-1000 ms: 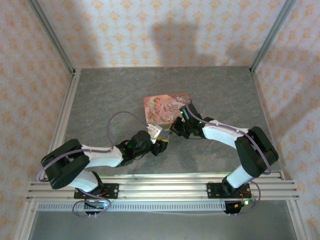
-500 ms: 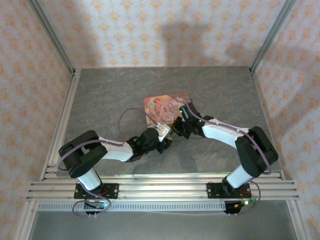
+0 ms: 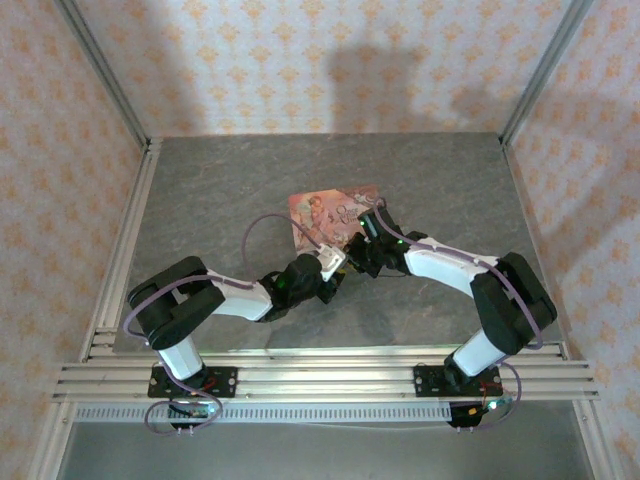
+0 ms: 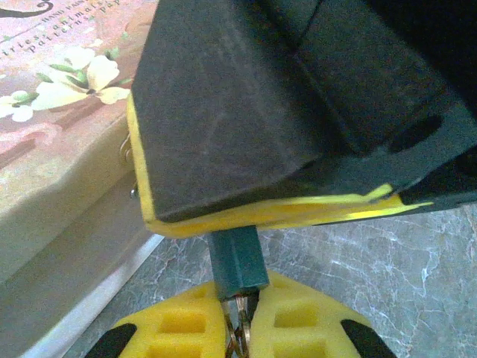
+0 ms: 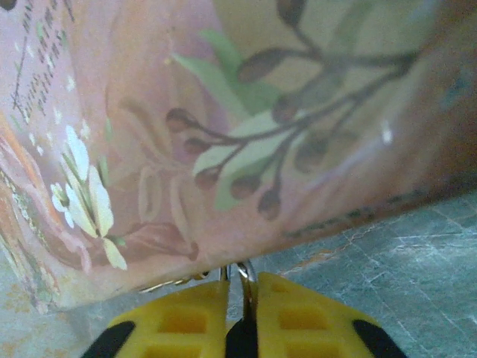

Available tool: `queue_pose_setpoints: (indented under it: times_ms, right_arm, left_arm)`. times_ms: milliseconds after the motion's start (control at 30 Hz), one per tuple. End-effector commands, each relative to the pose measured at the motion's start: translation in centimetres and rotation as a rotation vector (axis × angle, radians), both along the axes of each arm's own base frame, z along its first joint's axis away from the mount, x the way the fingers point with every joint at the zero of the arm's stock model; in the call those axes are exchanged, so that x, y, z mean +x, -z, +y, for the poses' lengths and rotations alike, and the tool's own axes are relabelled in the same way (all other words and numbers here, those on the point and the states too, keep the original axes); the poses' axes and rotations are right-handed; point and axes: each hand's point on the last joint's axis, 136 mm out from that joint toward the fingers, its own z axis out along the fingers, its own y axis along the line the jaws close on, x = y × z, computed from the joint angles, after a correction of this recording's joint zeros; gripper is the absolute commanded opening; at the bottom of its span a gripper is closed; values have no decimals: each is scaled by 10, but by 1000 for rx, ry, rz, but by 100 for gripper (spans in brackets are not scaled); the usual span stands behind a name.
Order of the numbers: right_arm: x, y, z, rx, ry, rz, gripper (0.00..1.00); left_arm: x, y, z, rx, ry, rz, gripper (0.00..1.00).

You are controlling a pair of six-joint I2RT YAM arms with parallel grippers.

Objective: Unlock the padlock with the key

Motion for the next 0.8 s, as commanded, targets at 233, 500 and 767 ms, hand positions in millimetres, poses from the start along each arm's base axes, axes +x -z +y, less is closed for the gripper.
queue_pose_setpoints:
  times_ms: [233,500,767]
  right_arm:
    - [-11,-3,-2,5,23,40,37]
    - [-14,-10,-13,-29,42,17,45]
    - [-14,-18,-12,-32,33,5,46]
  left_arm:
    - [7,-6,-2,-9,-12,-40,4]
    - [7,-3,1,19,-19,-45,5]
    - [5,-4,-1,45,-10,-57,5]
